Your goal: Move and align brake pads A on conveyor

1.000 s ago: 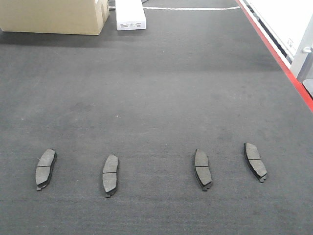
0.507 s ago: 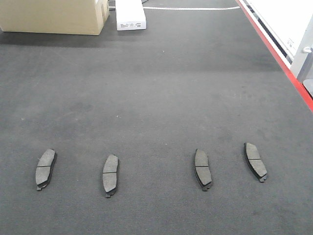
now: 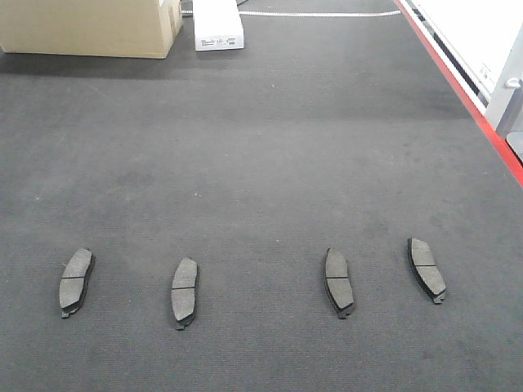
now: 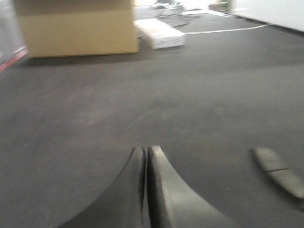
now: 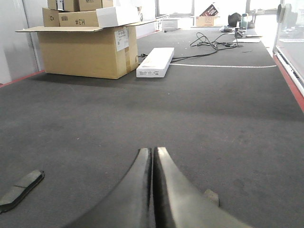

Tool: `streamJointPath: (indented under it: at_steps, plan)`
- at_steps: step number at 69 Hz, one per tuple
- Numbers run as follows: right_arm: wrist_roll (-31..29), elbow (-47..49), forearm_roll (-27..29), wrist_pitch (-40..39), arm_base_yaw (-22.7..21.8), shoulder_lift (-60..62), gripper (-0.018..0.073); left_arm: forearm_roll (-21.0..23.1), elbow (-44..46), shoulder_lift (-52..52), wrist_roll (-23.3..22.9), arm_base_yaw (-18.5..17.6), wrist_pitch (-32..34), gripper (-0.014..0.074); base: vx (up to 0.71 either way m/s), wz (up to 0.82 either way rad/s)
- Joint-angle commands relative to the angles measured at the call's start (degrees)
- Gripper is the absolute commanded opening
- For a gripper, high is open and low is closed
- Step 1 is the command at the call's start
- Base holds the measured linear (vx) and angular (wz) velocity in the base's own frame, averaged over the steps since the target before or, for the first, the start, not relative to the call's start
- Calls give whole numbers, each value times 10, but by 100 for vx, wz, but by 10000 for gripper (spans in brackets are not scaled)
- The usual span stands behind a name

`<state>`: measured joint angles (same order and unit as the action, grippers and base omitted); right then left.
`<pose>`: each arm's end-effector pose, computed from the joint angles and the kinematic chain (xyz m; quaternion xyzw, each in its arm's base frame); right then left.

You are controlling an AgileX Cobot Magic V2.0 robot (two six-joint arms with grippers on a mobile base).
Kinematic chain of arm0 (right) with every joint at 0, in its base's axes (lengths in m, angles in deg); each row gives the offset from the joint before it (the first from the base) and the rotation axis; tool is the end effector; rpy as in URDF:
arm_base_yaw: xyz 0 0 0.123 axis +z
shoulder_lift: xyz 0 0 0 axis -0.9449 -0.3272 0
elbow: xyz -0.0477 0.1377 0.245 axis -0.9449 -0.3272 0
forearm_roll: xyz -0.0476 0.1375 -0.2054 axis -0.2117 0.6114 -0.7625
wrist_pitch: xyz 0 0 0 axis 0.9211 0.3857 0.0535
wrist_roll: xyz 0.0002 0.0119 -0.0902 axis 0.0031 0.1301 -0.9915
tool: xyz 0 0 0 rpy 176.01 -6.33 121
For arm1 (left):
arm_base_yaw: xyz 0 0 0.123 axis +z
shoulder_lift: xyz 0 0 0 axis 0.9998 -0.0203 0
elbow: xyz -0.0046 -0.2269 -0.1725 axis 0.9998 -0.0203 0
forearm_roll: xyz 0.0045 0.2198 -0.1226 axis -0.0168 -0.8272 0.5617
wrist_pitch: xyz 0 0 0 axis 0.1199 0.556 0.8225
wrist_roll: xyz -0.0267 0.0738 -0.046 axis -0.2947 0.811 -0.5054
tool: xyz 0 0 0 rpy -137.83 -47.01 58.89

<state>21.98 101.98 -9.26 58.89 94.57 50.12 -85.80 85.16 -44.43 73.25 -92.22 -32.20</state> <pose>0.0346 0.0047 0.2768 -0.1046 0.7180 0.1123 0.6789 0.0539 -0.0024 0.1974 0.0171 0.7511 -0.0182 0.6598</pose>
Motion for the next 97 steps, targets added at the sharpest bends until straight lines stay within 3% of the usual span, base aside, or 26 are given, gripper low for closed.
streamJointPath:
  at_steps: [1, 31, 58, 97]
  plan:
    - [-4, 15, -5, -38, 0, -7, -10, 10, -4, 5, 2, 35, 60, -6, 0, 0]
    - [-4, 15, -5, -38, 0, -7, -10, 26, -39, 10, -2, 114, 102, -6, 0, 0]
    - [-4, 15, -5, -38, 0, -7, -10, 20, -39, 10, -18, 72, 129, -6, 0, 0]
    - [-4, 15, -5, -38, 0, -7, -10, 20, -38, 10, -18, 72, 129, -6, 0, 0]
